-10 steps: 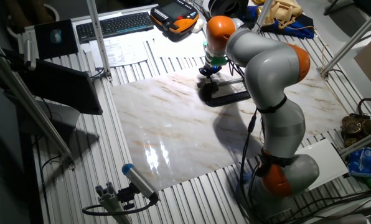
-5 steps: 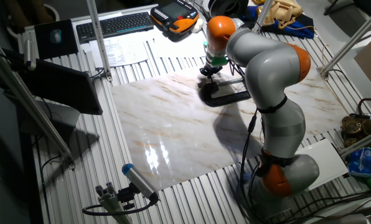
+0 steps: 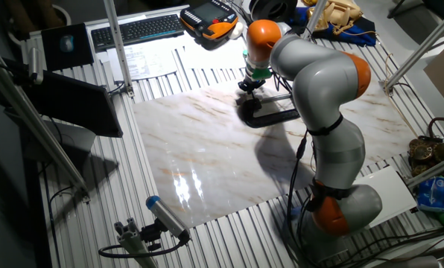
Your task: Turn the hands of a clock
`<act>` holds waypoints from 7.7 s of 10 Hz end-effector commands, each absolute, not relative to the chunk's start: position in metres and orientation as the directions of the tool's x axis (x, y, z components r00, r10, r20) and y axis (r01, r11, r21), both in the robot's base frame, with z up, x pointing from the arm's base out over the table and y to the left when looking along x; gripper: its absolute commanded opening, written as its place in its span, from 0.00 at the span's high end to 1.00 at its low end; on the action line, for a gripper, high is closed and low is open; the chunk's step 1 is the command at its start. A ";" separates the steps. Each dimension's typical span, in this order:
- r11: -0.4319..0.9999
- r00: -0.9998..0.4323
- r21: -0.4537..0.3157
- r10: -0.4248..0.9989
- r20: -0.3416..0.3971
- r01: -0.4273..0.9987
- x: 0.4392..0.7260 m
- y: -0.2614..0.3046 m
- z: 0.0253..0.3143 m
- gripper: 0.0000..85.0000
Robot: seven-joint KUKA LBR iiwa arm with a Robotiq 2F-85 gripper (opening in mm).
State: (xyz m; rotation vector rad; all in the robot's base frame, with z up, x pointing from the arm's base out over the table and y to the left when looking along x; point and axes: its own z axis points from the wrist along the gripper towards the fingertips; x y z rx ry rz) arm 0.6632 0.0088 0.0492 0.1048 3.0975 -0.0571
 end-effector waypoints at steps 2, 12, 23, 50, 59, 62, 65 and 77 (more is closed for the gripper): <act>0.997 -0.997 -0.037 0.067 -0.045 0.068 0.664 0.008 0.049 1.00; 0.997 -0.997 -0.057 0.049 -0.054 0.052 0.663 -0.006 0.047 1.00; 0.998 -0.998 -0.058 0.027 -0.060 0.030 0.659 -0.026 0.048 1.00; 1.000 -0.999 -0.029 0.000 -0.034 0.001 0.635 -0.049 0.052 1.00; 1.000 -1.000 -0.012 -0.007 -0.022 -0.007 0.625 -0.051 0.052 1.00; 1.000 -1.000 -0.005 -0.007 -0.020 -0.007 0.621 -0.051 0.053 1.00; 1.000 -1.000 -0.008 -0.010 -0.020 -0.010 0.618 -0.051 0.054 1.00; 1.000 -1.000 -0.011 -0.015 -0.028 -0.014 0.620 -0.053 0.044 1.00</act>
